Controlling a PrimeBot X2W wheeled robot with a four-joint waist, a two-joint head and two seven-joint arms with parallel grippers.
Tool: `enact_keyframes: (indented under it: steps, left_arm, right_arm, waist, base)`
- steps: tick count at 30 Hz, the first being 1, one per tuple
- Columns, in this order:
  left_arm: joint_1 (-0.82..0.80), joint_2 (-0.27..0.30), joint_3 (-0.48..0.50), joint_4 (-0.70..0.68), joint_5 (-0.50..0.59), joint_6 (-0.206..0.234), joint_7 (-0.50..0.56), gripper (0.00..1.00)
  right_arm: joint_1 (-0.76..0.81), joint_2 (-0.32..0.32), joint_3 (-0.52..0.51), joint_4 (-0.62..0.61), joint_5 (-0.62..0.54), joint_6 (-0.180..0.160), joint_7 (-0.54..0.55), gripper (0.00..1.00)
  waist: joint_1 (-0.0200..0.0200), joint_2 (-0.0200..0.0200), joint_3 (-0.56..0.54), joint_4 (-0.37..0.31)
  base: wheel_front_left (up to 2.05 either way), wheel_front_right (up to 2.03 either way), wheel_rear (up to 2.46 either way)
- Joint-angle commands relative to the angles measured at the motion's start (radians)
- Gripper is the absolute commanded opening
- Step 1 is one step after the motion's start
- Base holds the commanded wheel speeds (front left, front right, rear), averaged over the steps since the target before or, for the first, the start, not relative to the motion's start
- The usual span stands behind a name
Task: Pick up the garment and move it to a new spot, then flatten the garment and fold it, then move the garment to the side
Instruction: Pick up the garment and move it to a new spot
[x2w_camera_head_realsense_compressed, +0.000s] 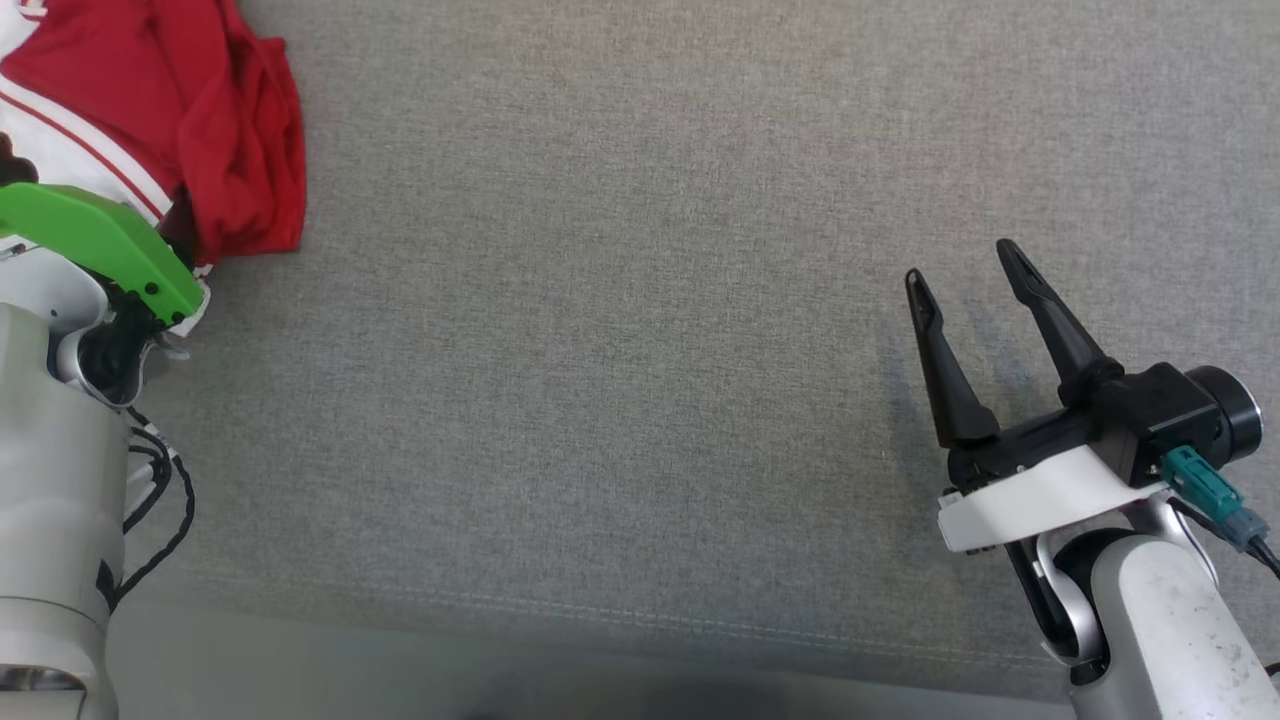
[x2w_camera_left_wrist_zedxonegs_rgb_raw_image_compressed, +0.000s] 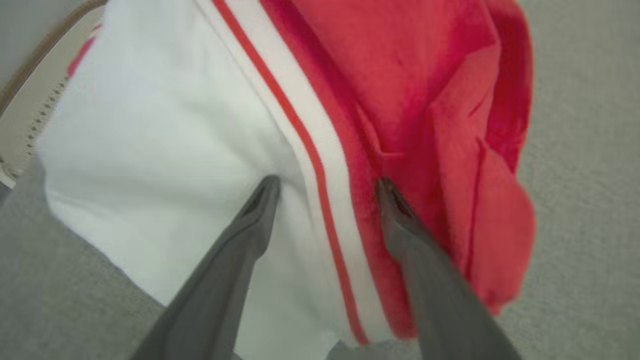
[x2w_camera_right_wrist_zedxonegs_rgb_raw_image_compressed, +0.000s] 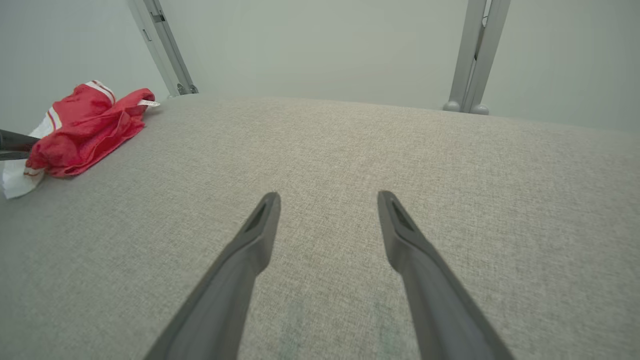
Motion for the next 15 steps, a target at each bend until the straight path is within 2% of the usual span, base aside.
enact_keyframes:
  steps: [1, 4, 6, 7, 8, 9, 15]
  left_arm:
    - [-0.018, -0.005, -0.002, 0.023, -0.01, -0.003, 0.007, 1.0]
    - [-0.024, -0.014, -0.015, 0.059, -0.026, -0.004, 0.025, 1.0]
    - [-0.023, -0.021, -0.02, 0.072, -0.041, -0.004, 0.029, 0.95]
    - [-0.022, -0.021, -0.025, 0.077, -0.044, -0.004, 0.028, 0.46]
    - [-0.021, -0.023, -0.031, 0.081, -0.049, -0.004, 0.03, 0.12]
    - [-0.022, -0.019, -0.034, 0.086, -0.047, -0.004, 0.017, 0.0]
    - [-0.047, 0.008, -0.052, 0.089, -0.025, -0.002, -0.079, 0.0]
  right_arm:
    - [-0.012, -0.006, 0.0, -0.01, -0.01, -0.001, 0.005, 1.0]
    - [-0.018, -0.014, 0.002, -0.021, -0.008, -0.001, 0.008, 1.0]
    - [-0.02, -0.016, 0.003, -0.024, -0.008, -0.001, 0.01, 1.0]
    - [-0.022, -0.017, 0.004, -0.025, -0.007, -0.001, 0.011, 1.0]
    - [-0.022, -0.018, 0.004, -0.025, -0.007, -0.001, 0.012, 1.0]
    - [-0.022, -0.017, 0.004, -0.024, -0.007, -0.001, 0.013, 1.0]
    - [-0.016, -0.007, -0.007, -0.014, -0.01, -0.001, 0.006, 1.0]
  waist:
    - [-0.0001, 0.0, 0.045, -0.012]
    - [-0.0001, 0.0, 0.061, -0.016]
    - [-0.0001, 0.0, 0.065, -0.019]
    - [-0.0001, 0.0, 0.067, -0.021]
    - [-0.0001, 0.0, 0.066, -0.023]
    - [-0.0001, 0.0, 0.066, -0.024]
    - [-0.0001, 0.0, 0.043, -0.022]
  base:
    - [0.0, 0.0, 0.0]
    - [0.0, 0.0, 0.0]
    - [0.0, 0.0, 0.0]
    - [0.0, 0.0, 0.0]
    - [0.0, 0.0, 0.0]
    - [0.0, 0.0, 0.0]
    - [0.0, 0.0, 0.0]
